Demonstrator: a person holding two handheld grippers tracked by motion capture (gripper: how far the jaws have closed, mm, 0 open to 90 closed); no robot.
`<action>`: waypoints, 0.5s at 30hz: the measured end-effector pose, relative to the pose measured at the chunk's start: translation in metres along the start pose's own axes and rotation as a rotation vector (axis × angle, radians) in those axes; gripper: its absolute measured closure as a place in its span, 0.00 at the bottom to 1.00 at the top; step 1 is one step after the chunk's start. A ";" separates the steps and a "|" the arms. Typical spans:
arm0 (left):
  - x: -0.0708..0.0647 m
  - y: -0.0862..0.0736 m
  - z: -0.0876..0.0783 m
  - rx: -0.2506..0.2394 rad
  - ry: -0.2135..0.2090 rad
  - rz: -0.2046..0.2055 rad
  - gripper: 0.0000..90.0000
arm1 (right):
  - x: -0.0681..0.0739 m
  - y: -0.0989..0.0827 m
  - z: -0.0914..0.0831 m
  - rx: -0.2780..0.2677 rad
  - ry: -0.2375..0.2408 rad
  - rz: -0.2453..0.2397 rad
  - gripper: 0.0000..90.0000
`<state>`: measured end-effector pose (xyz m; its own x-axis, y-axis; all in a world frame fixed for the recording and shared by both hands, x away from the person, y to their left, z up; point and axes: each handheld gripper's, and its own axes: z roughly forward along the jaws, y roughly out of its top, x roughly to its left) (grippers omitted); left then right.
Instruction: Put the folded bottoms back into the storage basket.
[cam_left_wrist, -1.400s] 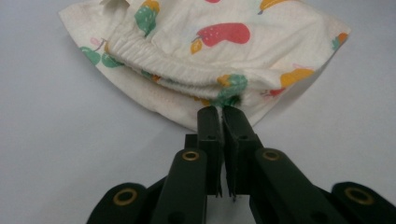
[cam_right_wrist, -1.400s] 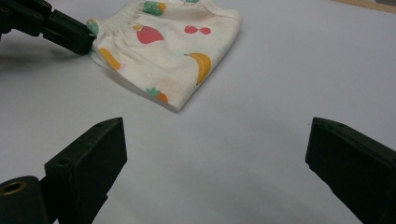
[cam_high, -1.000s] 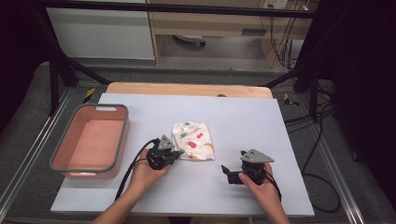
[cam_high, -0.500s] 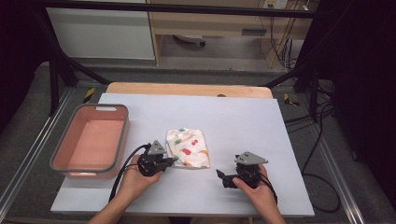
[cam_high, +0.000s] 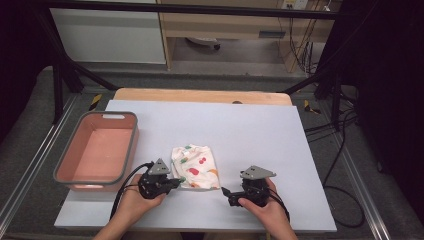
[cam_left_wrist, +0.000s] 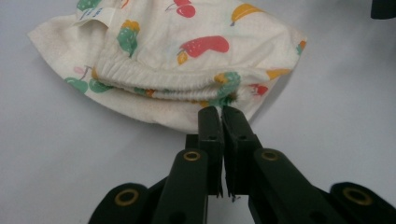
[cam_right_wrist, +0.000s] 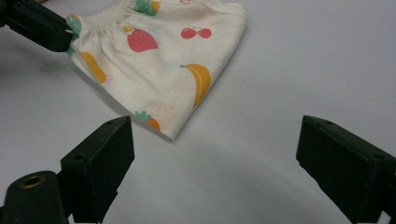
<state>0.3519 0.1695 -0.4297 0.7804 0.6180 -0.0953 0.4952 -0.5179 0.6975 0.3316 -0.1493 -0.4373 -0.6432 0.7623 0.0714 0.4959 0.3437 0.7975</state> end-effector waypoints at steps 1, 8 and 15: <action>-0.001 -0.003 -0.003 0.000 -0.005 -0.001 0.97 | 0.003 0.001 0.001 0.004 0.003 0.000 0.13; -0.003 -0.010 -0.012 0.009 -0.009 -0.006 0.96 | 0.013 0.004 0.004 0.013 0.032 -0.018 0.13; -0.004 -0.020 -0.020 0.022 -0.003 -0.021 0.97 | 0.031 0.012 0.012 0.025 0.065 -0.060 0.14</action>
<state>0.3311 0.1896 -0.4290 0.7706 0.6274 -0.1119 0.5201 -0.5177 0.6793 0.3242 -0.1149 -0.4327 -0.7085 0.7029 0.0632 0.4689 0.4019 0.7865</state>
